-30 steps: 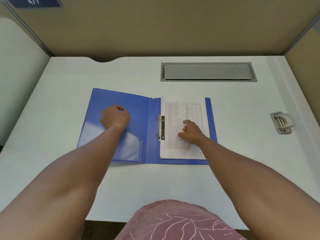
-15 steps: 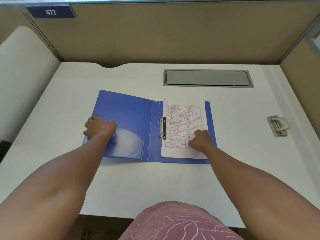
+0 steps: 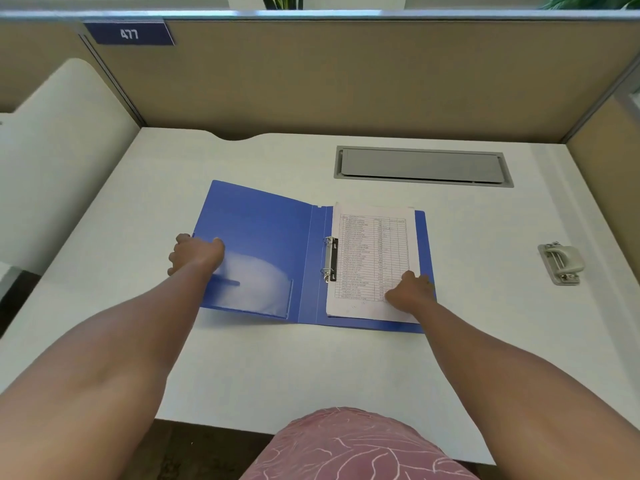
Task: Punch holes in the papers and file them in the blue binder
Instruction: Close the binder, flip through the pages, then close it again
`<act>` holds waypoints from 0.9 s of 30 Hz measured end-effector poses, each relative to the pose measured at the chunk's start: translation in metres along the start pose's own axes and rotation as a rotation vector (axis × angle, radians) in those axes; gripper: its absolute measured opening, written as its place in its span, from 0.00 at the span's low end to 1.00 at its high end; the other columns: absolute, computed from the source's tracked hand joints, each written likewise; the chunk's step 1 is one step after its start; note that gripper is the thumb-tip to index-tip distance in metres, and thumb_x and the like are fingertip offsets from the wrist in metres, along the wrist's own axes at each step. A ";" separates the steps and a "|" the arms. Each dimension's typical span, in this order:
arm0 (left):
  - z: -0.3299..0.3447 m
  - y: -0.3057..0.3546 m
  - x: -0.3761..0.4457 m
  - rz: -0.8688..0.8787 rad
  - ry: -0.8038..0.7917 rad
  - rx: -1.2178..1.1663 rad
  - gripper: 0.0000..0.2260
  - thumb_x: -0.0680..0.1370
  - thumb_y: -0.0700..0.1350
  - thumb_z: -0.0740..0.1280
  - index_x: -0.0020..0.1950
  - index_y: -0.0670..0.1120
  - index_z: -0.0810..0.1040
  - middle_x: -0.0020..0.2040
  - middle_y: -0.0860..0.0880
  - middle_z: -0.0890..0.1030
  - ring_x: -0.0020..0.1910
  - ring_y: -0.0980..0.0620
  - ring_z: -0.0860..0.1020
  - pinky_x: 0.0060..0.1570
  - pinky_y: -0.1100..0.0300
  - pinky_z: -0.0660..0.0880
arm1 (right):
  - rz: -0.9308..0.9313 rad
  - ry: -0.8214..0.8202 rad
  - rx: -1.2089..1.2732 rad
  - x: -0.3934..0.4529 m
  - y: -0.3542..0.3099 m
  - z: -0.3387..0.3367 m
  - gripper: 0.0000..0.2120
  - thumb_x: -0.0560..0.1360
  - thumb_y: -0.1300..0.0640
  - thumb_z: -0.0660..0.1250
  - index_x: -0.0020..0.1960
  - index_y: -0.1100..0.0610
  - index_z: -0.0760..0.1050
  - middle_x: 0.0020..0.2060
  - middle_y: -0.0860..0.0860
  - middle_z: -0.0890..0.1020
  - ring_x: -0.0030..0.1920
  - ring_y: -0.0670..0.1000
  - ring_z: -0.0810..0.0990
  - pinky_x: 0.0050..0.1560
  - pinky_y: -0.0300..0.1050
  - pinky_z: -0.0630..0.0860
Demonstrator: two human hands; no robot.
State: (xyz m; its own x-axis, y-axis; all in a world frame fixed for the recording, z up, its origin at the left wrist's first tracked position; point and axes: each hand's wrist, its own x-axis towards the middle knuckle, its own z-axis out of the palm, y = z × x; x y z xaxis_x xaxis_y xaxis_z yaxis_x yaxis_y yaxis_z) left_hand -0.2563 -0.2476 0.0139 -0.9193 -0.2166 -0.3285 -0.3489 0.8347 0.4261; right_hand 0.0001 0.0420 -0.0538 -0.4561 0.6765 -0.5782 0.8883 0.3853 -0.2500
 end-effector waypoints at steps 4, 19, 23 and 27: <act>-0.008 -0.001 -0.002 -0.003 0.008 -0.023 0.30 0.75 0.55 0.65 0.74 0.44 0.63 0.69 0.43 0.73 0.69 0.41 0.69 0.66 0.44 0.69 | -0.012 -0.029 -0.013 -0.001 0.000 -0.004 0.31 0.75 0.48 0.64 0.72 0.60 0.61 0.69 0.60 0.65 0.71 0.61 0.64 0.67 0.53 0.69; -0.045 0.026 -0.010 0.006 0.061 -0.211 0.13 0.75 0.53 0.63 0.43 0.44 0.76 0.44 0.46 0.78 0.54 0.39 0.78 0.46 0.54 0.71 | -0.026 -0.097 0.061 0.000 0.004 -0.006 0.34 0.74 0.48 0.66 0.74 0.60 0.58 0.69 0.60 0.67 0.66 0.58 0.71 0.62 0.49 0.73; -0.052 0.037 -0.015 0.028 0.072 -0.247 0.16 0.78 0.55 0.64 0.51 0.42 0.72 0.49 0.45 0.75 0.50 0.41 0.76 0.47 0.55 0.69 | -0.032 -0.094 0.084 0.003 0.006 -0.003 0.34 0.74 0.48 0.67 0.73 0.60 0.58 0.69 0.60 0.67 0.65 0.58 0.72 0.62 0.49 0.73; -0.064 0.045 -0.021 -0.014 -0.086 -0.433 0.17 0.72 0.56 0.68 0.48 0.43 0.75 0.46 0.46 0.78 0.42 0.43 0.77 0.42 0.54 0.72 | -0.038 -0.090 0.100 0.006 0.007 -0.002 0.34 0.74 0.47 0.67 0.73 0.60 0.59 0.68 0.61 0.68 0.65 0.58 0.72 0.63 0.51 0.74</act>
State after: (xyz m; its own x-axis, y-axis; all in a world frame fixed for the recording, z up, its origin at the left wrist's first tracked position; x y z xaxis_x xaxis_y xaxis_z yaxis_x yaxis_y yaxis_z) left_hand -0.2641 -0.2383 0.0939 -0.9019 -0.1678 -0.3981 -0.4221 0.5386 0.7292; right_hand 0.0036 0.0495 -0.0574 -0.4870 0.6018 -0.6330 0.8734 0.3421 -0.3467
